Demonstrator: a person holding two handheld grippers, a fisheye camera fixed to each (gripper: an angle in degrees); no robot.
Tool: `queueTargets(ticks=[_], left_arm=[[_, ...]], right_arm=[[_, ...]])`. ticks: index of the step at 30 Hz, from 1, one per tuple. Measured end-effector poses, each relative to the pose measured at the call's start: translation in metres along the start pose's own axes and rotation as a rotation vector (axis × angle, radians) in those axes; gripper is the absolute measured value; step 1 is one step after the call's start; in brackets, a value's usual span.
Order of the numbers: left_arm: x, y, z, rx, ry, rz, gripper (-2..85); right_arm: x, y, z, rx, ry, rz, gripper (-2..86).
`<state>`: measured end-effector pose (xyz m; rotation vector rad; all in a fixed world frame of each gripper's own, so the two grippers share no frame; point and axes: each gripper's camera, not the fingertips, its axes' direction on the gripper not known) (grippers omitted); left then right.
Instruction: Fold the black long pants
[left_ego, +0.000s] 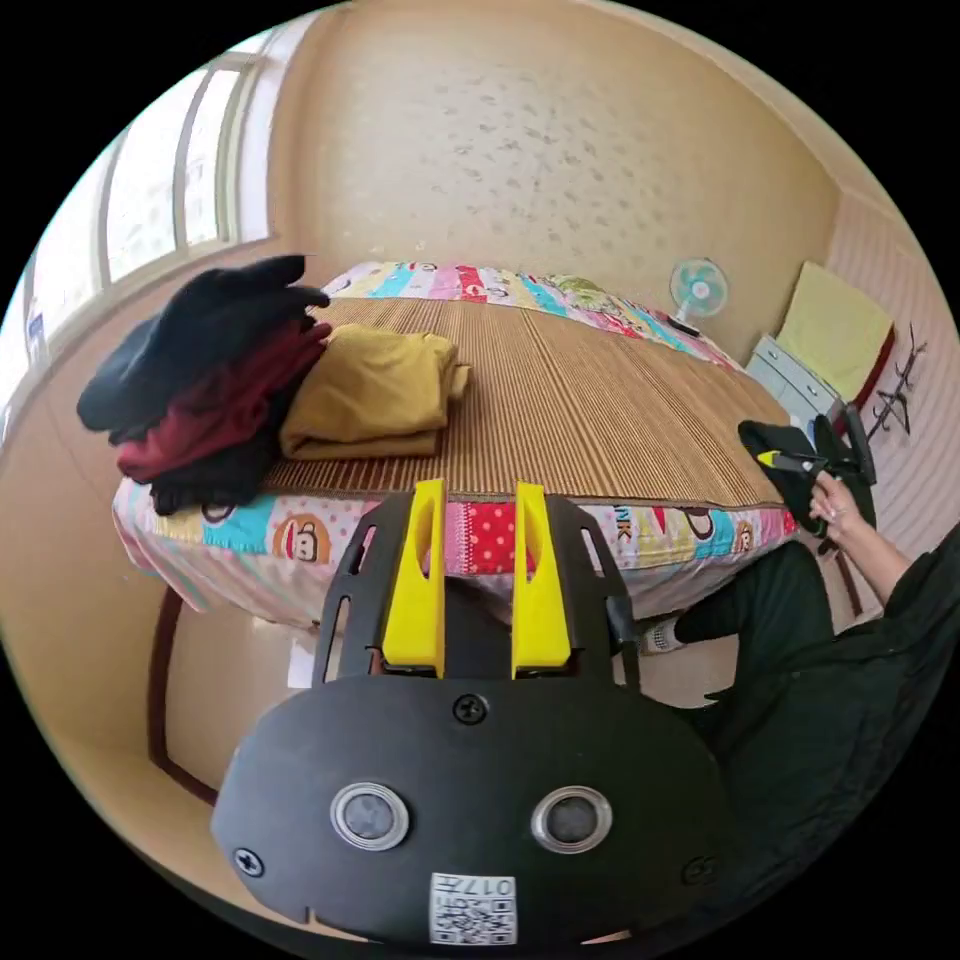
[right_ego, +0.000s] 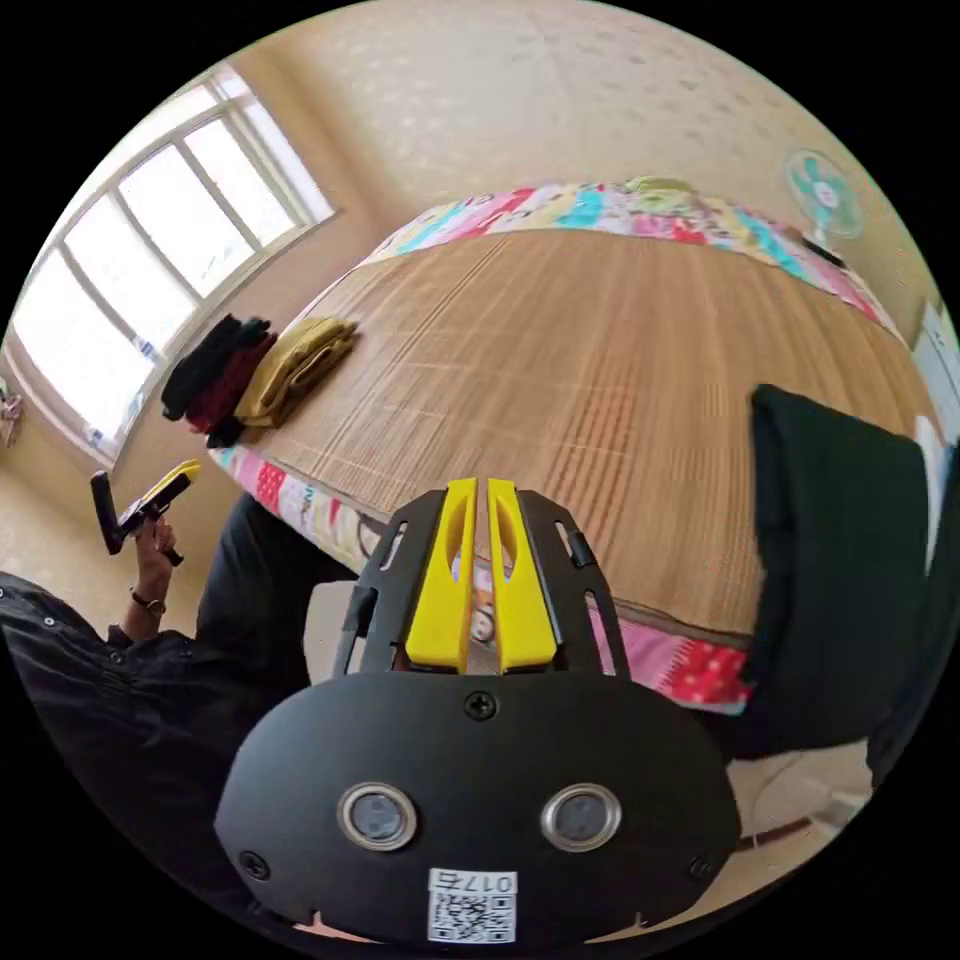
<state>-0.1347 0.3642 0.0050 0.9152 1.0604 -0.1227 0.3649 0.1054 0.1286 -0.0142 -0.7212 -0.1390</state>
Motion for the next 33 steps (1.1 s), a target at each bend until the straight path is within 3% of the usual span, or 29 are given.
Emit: queueTargets(ticks=[5,7,9,11,13,15,19,23,28,33], left_arm=[[0.073,-0.03,0.018,0.05,0.23,0.057,1.4],[0.082,-0.033,0.026,0.067,0.428,-0.034,0.2],[0.092,-0.031,0.038,0.056,0.661,-0.099,0.0],[0.097,-0.028,0.038,0.045,0.708,-0.121,0.7],[0.097,-0.023,0.031,0.038,0.684,-0.122,3.6],[0.093,-0.018,0.014,0.029,0.617,-0.101,4.6],[0.076,-0.007,-0.01,0.051,0.571,-0.086,1.0],[0.054,0.012,-0.039,0.105,0.498,-0.158,-0.3],[0.045,0.038,-0.051,0.147,0.453,-0.209,-0.4],[0.053,0.023,-0.024,0.061,0.582,-0.097,-0.9]], right_arm=[[0.084,0.091,-0.117,0.267,0.418,0.357,8.9],[0.11,0.115,-0.122,0.277,0.42,0.466,11.1],[0.142,0.13,-0.092,0.161,0.307,0.558,12.1],[0.157,0.13,-0.06,0.048,0.283,0.622,11.5],[0.153,0.118,-0.052,0.041,0.342,0.668,8.4],[0.13,0.075,-0.057,0.169,0.238,0.493,2.3],[0.106,-0.023,-0.055,0.163,0.222,0.402,1.3],[0.055,-0.061,-0.072,0.346,0.012,0.287,3.3],[0.038,0.028,-0.063,0.441,0.081,0.378,8.8],[0.08,0.202,-0.064,0.372,0.403,0.683,10.9]])
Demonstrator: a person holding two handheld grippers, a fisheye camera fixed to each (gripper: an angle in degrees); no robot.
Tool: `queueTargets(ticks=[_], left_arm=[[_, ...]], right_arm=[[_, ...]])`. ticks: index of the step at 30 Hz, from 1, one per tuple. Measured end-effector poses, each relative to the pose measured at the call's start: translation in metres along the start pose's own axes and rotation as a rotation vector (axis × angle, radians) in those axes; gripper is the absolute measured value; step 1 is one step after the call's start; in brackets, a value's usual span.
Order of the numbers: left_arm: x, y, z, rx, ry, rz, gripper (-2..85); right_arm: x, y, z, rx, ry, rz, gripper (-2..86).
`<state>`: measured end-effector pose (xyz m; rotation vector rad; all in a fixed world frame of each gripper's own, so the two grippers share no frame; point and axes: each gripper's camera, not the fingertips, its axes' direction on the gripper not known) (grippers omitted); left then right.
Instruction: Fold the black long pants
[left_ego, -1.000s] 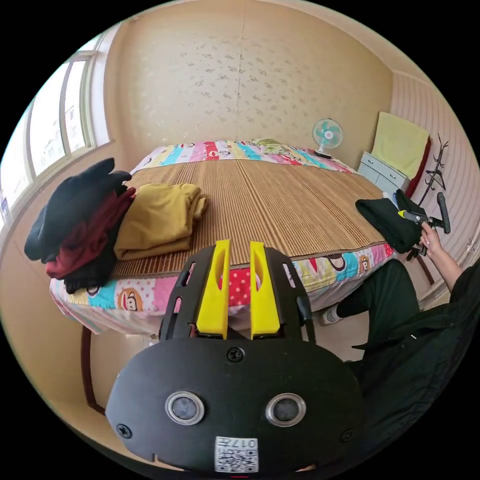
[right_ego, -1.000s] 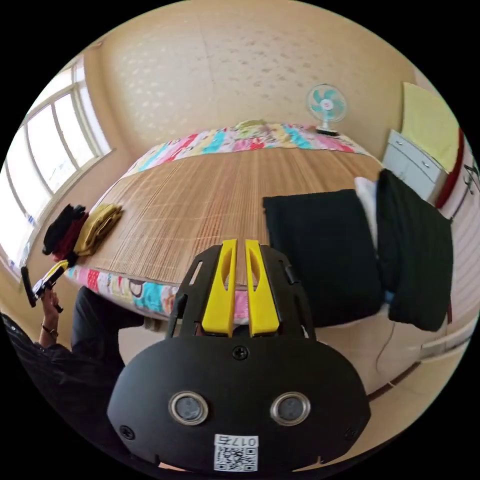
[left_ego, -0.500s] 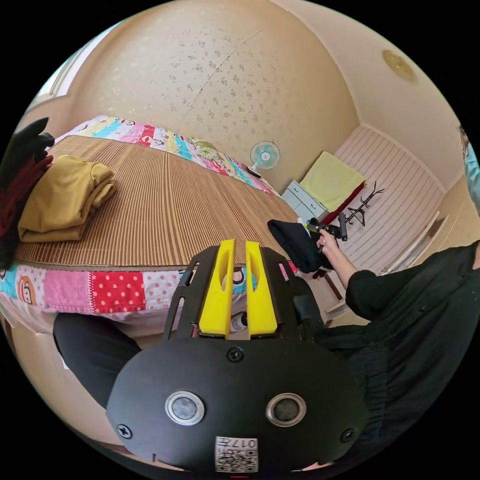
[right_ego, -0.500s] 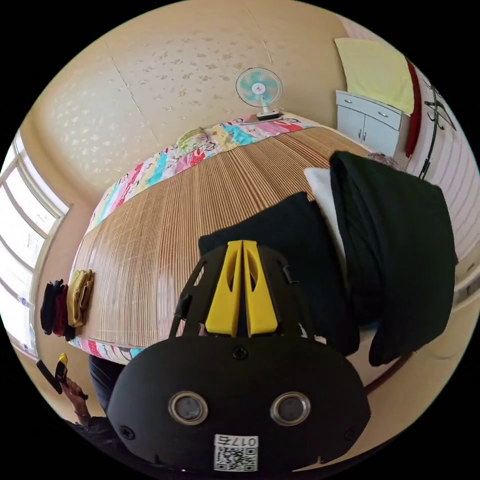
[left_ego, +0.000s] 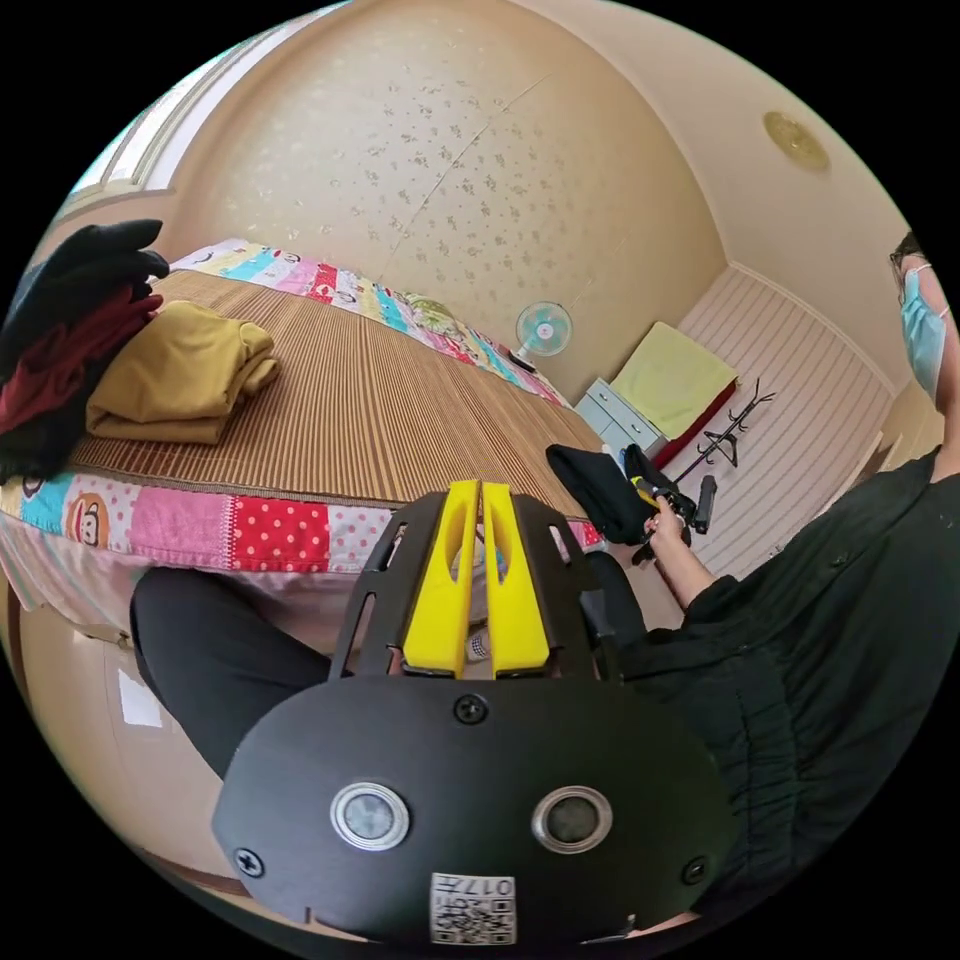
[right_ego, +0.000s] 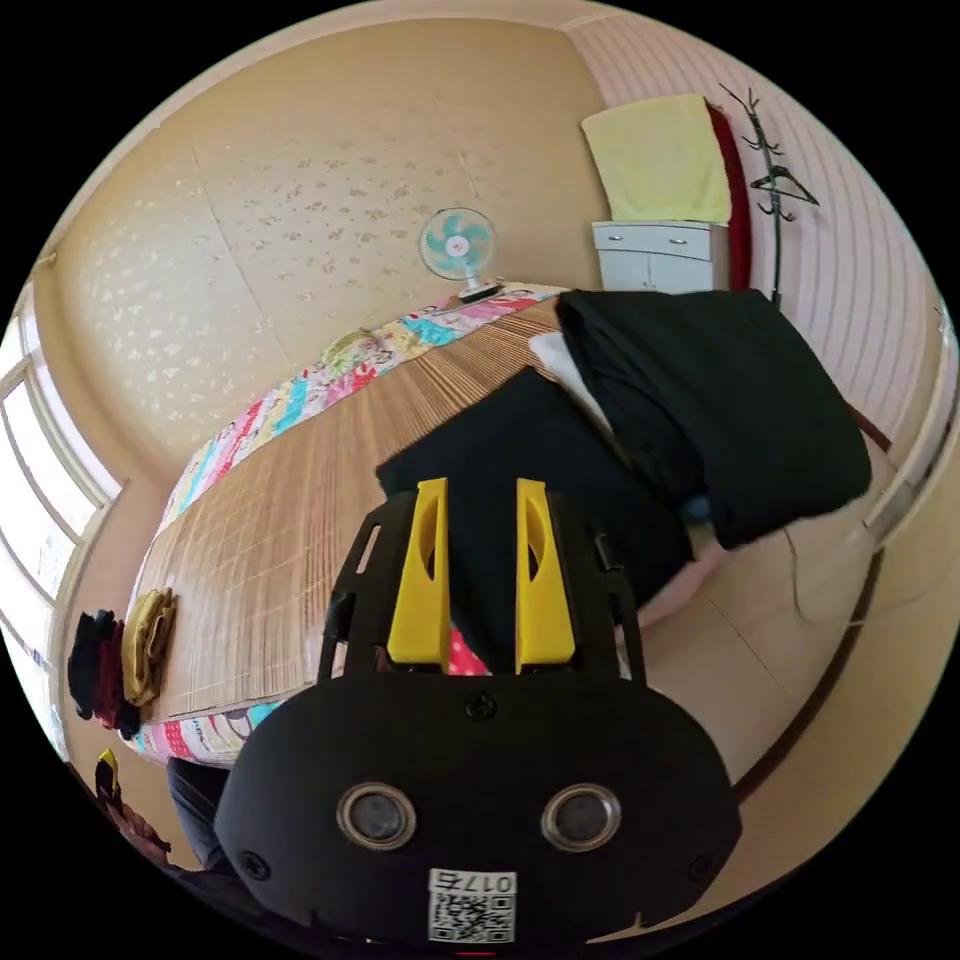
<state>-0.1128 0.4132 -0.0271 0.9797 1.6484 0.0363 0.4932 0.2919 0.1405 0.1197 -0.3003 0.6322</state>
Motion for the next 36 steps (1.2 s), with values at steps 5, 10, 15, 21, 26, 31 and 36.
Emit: queueTargets(ticks=[5,10,15,21,26,31,36], left_arm=[[0.001,-0.032,0.025,-0.012,0.089,0.051,-1.0],[-0.012,-0.05,0.043,0.031,0.268,-0.054,-1.0],[-0.019,-0.044,0.025,0.051,0.251,-0.103,-1.0],[-0.037,-0.024,0.001,0.055,0.2,-0.177,-1.0],[-0.038,-0.016,-0.008,0.097,0.174,-0.22,-1.0],[-0.037,-0.014,-0.005,0.095,0.175,-0.237,-1.0],[-0.041,-0.018,-0.009,0.053,0.096,-0.226,-1.0]], right_arm=[[0.136,0.066,-0.002,-0.056,-0.18,0.328,14.9],[0.152,0.066,0.06,-0.099,-0.493,0.364,16.4],[0.05,-0.02,0.059,0.071,-0.39,0.192,6.7],[-0.154,-0.16,0.049,0.132,-0.676,-0.29,3.8],[-0.333,-0.112,0.083,-0.204,-1.01,-0.946,2.7],[-0.379,0.068,0.142,-0.694,-1.295,-1.118,2.1],[-0.298,0.186,0.164,-0.917,-1.361,-0.888,2.0]])
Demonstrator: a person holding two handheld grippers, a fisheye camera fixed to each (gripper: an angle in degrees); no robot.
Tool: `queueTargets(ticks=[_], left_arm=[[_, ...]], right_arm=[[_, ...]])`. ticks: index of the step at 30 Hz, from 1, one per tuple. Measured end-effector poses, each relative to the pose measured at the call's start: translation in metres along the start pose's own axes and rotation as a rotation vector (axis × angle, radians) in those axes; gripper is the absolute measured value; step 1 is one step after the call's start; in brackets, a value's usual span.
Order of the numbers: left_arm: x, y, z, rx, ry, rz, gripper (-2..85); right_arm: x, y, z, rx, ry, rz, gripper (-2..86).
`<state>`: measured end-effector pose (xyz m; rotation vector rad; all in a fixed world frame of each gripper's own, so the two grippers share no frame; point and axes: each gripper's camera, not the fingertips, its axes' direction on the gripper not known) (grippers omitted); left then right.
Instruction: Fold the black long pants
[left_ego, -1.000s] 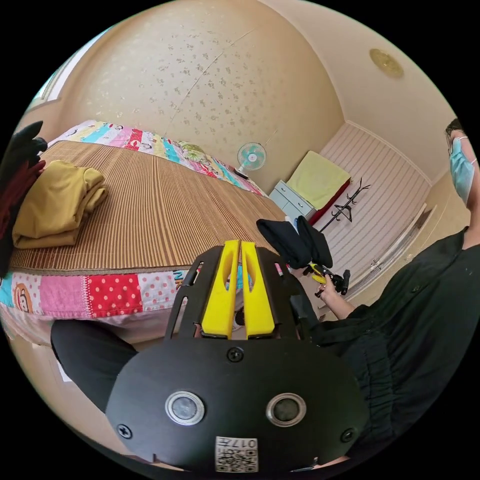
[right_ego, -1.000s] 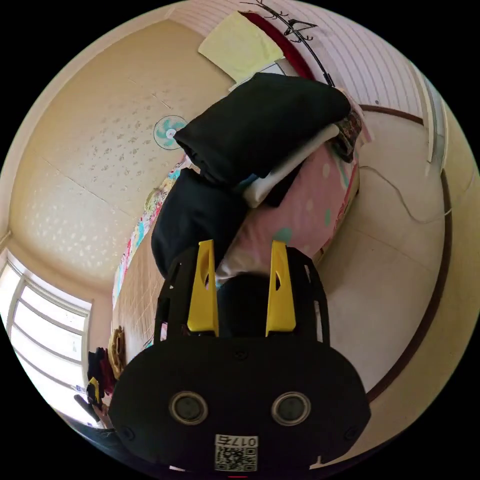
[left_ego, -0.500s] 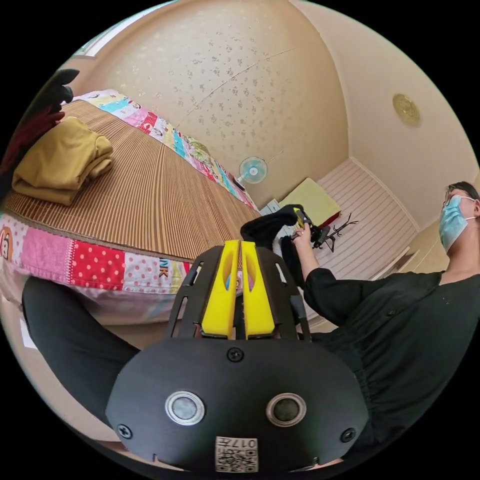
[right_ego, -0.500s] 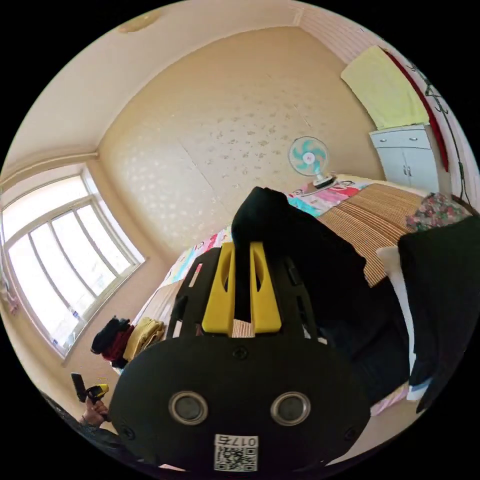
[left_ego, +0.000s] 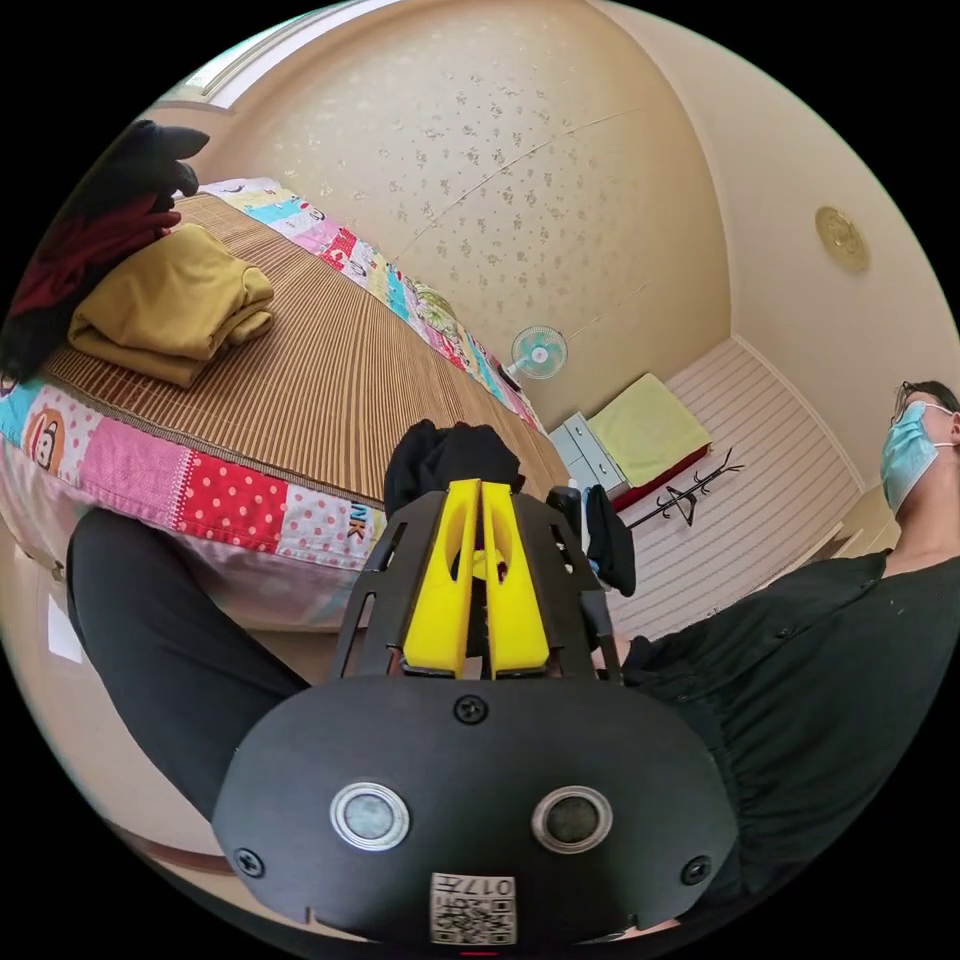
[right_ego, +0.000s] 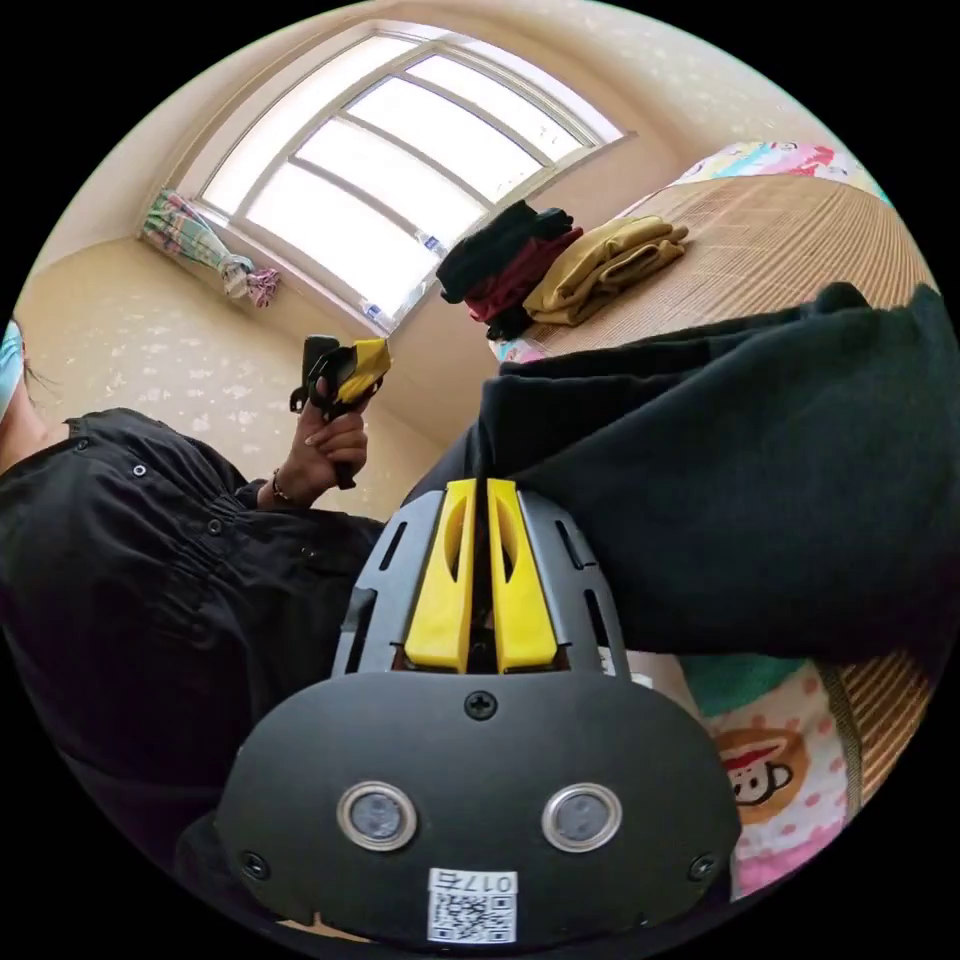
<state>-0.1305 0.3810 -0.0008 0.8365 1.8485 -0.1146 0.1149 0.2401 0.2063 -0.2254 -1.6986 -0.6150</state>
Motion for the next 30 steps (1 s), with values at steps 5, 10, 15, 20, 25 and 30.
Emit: queueTargets(ticks=[5,10,15,20,25,30], left_arm=[[-0.003,-0.015,0.014,-0.033,0.01,0.029,-1.0],[0.015,-0.023,0.039,-0.031,0.08,0.069,-1.0],[0.04,-0.012,0.062,-0.024,0.253,0.013,-0.8],[0.073,-0.014,0.065,-0.089,0.161,0.1,1.9],[0.095,-0.046,0.048,-0.024,0.009,0.199,11.3],[0.13,-0.085,0.063,-0.023,0.203,0.307,18.0]], right_arm=[[0.028,0.074,-0.103,0.327,0.159,0.233,5.0],[0.106,0.102,-0.226,0.666,0.279,0.539,9.9],[0.203,0.059,-0.258,0.663,0.24,0.786,8.8],[0.193,0.024,-0.243,0.752,-0.001,0.528,4.1],[0.084,-0.015,-0.213,0.72,-0.251,0.018,0.9],[-0.031,-0.041,-0.188,0.54,-0.481,-0.312,0.9]])
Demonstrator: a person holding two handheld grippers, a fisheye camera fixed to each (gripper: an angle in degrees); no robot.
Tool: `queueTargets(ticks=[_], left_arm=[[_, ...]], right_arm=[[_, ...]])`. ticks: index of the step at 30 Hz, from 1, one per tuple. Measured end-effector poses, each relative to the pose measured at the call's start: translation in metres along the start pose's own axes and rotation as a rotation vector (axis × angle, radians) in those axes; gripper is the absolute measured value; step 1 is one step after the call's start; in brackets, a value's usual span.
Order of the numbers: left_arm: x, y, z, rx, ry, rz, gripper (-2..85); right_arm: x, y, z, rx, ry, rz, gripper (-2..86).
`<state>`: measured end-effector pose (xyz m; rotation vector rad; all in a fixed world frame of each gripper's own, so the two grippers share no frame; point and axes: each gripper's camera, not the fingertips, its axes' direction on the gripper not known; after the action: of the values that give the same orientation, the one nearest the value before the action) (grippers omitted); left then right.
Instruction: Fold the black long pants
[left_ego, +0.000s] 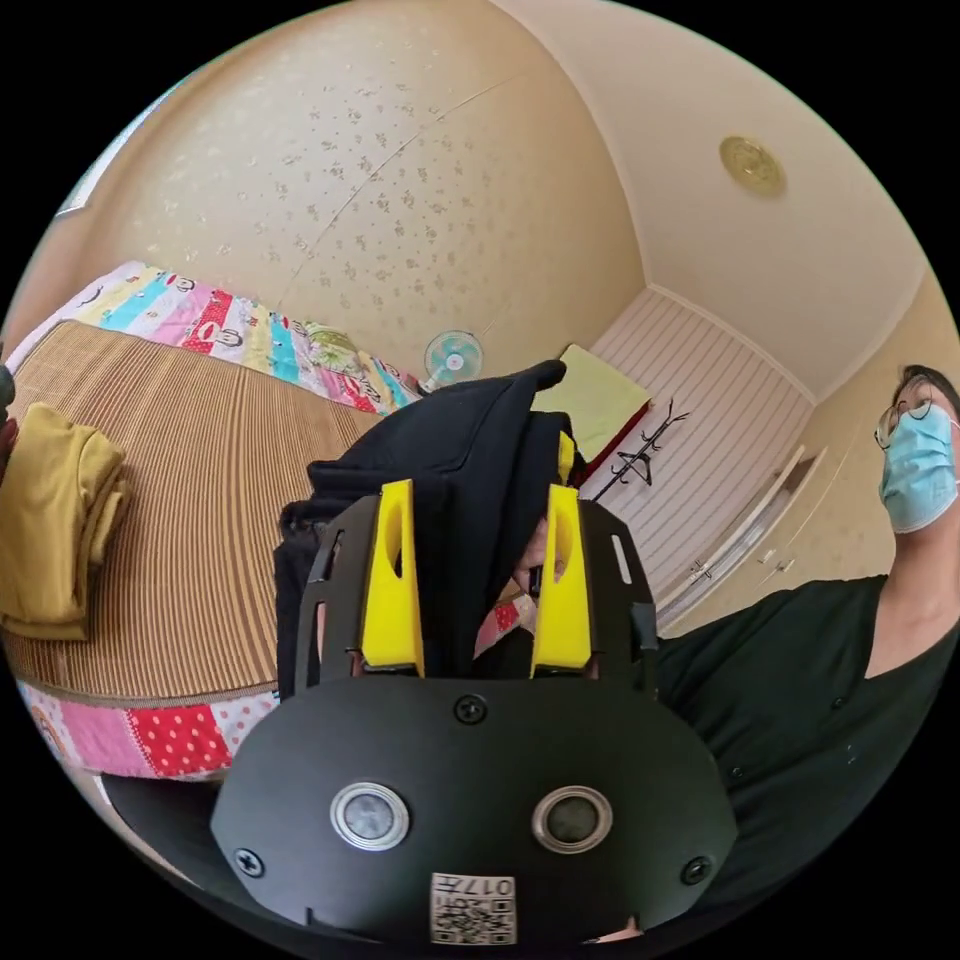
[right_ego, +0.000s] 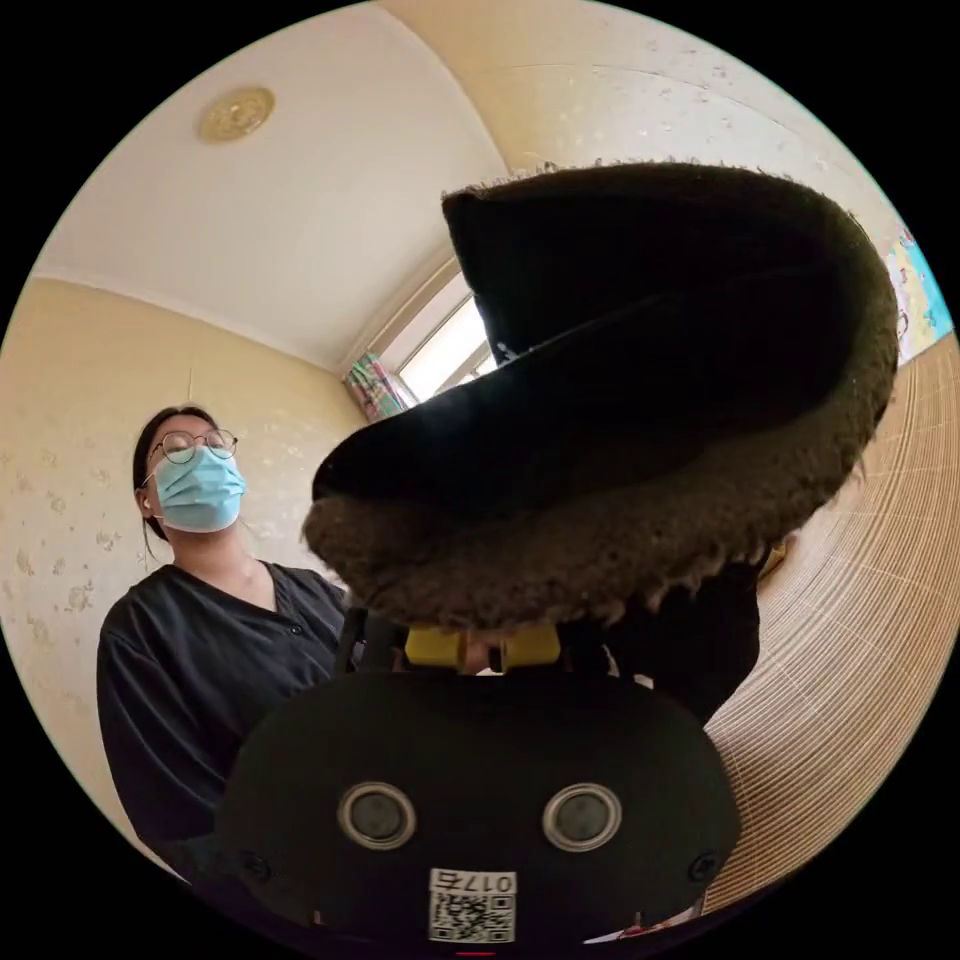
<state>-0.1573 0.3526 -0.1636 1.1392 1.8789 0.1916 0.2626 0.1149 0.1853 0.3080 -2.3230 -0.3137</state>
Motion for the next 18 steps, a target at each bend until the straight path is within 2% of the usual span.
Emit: queueTargets(ticks=[2,4,6,11,13,15,16,18], left_arm=[[0.02,-0.009,0.007,-0.022,0.06,0.059,17.6],[0.034,-0.008,0.0,0.007,0.059,0.094,15.4],[0.045,-0.004,-0.017,0.046,0.119,0.142,6.5],[0.056,-0.001,-0.079,0.231,0.295,0.221,4.9],[0.056,-0.004,-0.108,0.317,0.346,0.242,4.9],[0.052,-0.022,-0.136,0.404,0.384,0.259,4.9],[0.051,-0.032,-0.139,0.408,0.377,0.265,4.8],[0.05,-0.096,-0.131,0.351,0.308,0.307,4.8]], right_arm=[[-0.02,-0.01,0.022,-0.107,-0.024,-0.02,0.5],[-0.038,-0.017,0.021,-0.108,-0.013,-0.031,0.1],[-0.052,-0.019,-0.002,-0.023,-0.088,-0.03,0.3],[-0.081,-0.004,-0.055,0.25,-0.326,-0.091,0.9],[-0.104,-0.001,-0.078,0.353,-0.342,-0.161,1.2],[-0.142,-0.011,-0.109,0.449,-0.236,-0.242,1.6],[-0.151,-0.017,-0.115,0.463,-0.187,-0.261,1.7],[-0.182,-0.067,-0.132,0.476,0.044,-0.332,2.1]])
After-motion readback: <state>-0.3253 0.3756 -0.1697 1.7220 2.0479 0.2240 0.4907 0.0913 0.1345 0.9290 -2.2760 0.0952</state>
